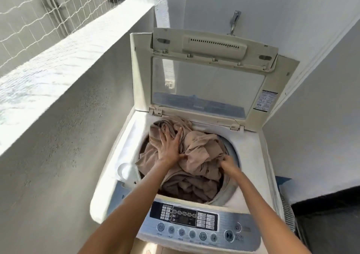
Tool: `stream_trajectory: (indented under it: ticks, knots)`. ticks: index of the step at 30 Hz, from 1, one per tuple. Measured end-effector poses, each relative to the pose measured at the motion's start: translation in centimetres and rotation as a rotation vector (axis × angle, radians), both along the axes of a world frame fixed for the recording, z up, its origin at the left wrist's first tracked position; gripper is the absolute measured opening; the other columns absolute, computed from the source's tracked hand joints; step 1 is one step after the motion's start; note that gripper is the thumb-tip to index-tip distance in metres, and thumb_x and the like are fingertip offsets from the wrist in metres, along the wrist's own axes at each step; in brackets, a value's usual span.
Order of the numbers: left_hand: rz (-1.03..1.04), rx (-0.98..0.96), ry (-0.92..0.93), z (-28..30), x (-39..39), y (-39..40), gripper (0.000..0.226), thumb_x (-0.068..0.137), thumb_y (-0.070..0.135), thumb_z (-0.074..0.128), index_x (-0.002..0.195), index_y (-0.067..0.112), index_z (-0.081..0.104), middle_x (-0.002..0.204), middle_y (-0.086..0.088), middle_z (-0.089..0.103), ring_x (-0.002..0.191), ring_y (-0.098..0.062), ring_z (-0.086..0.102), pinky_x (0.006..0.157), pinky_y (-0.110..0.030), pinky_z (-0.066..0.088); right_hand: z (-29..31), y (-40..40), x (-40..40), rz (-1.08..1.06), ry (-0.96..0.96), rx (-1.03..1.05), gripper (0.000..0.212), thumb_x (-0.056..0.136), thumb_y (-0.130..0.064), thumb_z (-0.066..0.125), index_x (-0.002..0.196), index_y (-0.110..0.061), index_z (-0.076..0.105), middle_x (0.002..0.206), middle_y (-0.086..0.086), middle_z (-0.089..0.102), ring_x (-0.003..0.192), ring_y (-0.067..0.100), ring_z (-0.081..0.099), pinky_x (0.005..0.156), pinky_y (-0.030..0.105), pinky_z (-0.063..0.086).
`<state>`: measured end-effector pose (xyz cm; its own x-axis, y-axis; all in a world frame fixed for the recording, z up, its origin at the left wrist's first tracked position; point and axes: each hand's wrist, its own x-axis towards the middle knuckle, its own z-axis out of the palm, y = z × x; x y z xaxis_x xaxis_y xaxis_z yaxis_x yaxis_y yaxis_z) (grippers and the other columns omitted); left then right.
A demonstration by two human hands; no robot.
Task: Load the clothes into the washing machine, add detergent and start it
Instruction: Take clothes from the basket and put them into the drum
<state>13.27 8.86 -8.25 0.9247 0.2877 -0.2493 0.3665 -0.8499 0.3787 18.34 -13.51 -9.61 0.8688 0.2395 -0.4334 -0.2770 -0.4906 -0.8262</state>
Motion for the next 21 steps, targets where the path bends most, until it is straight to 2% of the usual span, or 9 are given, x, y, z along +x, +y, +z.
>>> stream_trajectory:
  ticks: [2,4,7,9,12,15,17,19,21]
  knots:
    - [-0.016,-0.005,0.073,-1.1,0.8,-0.1,0.108,0.075,0.054,0.069,0.147,0.043,-0.011,0.154,-0.014,-0.029,0.139,-0.038,-0.031,0.101,-0.076,-0.002,1.9,-1.2,0.5,-0.202,-0.072,0.051,0.023,0.084,-0.006,0.061,0.106,-0.011,0.065,0.095,0.012,0.068,0.093,0.029,0.063,0.085,0.040,0.051]
    - [-0.021,-0.004,0.136,-2.1,1.1,-0.1,0.101,0.082,0.047,0.066,0.147,0.044,-0.011,0.154,-0.014,-0.027,0.139,-0.039,-0.029,0.100,-0.077,0.000,3.8,-1.2,0.4,-0.371,-0.311,0.011,0.027,0.091,-0.006,0.053,0.114,-0.015,0.062,0.105,0.009,0.067,0.099,0.025,0.063,0.088,0.038,0.050]
    - [-0.039,0.042,0.223,-3.8,1.0,-0.1,0.080,0.093,0.029,0.052,0.149,0.041,-0.004,0.156,-0.015,-0.022,0.141,-0.043,-0.022,0.101,-0.078,0.006,4.5,1.6,-0.3,-0.086,-0.493,-0.198,0.044,0.094,-0.029,0.054,0.137,-0.022,0.048,0.133,0.001,0.053,0.124,0.014,0.048,0.106,0.031,0.037]
    - [-0.071,0.079,0.283,-4.4,0.7,0.1,0.072,0.096,0.027,0.044,0.150,0.038,-0.003,0.156,-0.016,-0.020,0.141,-0.044,-0.020,0.104,-0.076,0.005,2.4,4.1,-0.8,0.180,-0.411,-0.384,0.064,0.089,-0.051,0.054,0.146,-0.030,0.033,0.153,0.004,0.029,0.143,0.021,0.024,0.115,0.040,0.025]
    - [-0.146,0.124,0.367,-4.7,0.4,1.5,0.068,0.099,0.029,0.037,0.151,0.033,-0.006,0.156,-0.019,-0.018,0.142,-0.045,-0.015,0.110,-0.068,0.003,-1.9,7.2,-2.5,0.337,-0.243,-0.577,0.074,0.085,-0.065,0.047,0.148,-0.040,0.018,0.160,0.003,-0.002,0.147,0.033,-0.004,0.115,0.054,0.011]
    - [-0.244,0.065,0.539,-4.9,0.9,4.1,0.084,0.093,0.022,0.051,0.150,0.030,-0.010,0.156,-0.020,-0.019,0.143,-0.045,-0.012,0.113,-0.062,0.010,-5.0,9.2,-3.4,0.400,-0.166,-0.643,0.077,0.085,-0.066,0.046,0.149,-0.041,0.011,0.160,0.003,-0.012,0.144,0.037,-0.015,0.115,0.061,0.007]
    - [-0.287,-0.035,0.633,-4.7,1.2,5.2,0.083,0.089,0.025,0.054,0.151,0.026,-0.001,0.157,-0.022,-0.007,0.144,-0.045,0.000,0.114,-0.057,0.019,-6.1,9.6,-3.8,0.437,-0.142,-0.694,0.080,0.086,-0.063,0.048,0.150,-0.039,0.006,0.159,0.005,-0.014,0.143,0.039,-0.017,0.115,0.061,0.008]
    - [-0.160,-0.098,0.457,-3.6,1.0,5.3,0.059,0.089,0.032,0.047,0.145,0.022,0.029,0.150,-0.017,0.032,0.135,-0.039,0.035,0.105,-0.048,0.038,-6.6,9.5,-4.1,0.479,-0.127,-0.754,0.081,0.088,-0.057,0.050,0.150,-0.036,0.004,0.159,0.008,-0.014,0.143,0.042,-0.015,0.114,0.061,0.012]
    - [-0.016,0.076,0.079,-2.5,0.9,5.2,0.044,0.090,0.038,0.048,0.129,0.018,0.046,0.128,-0.011,0.056,0.117,-0.033,0.053,0.089,-0.042,0.046,-6.5,9.2,-4.4,0.529,-0.096,-0.806,0.077,0.090,-0.049,0.052,0.150,-0.036,0.005,0.159,0.007,-0.013,0.143,0.042,-0.013,0.111,0.062,0.020]
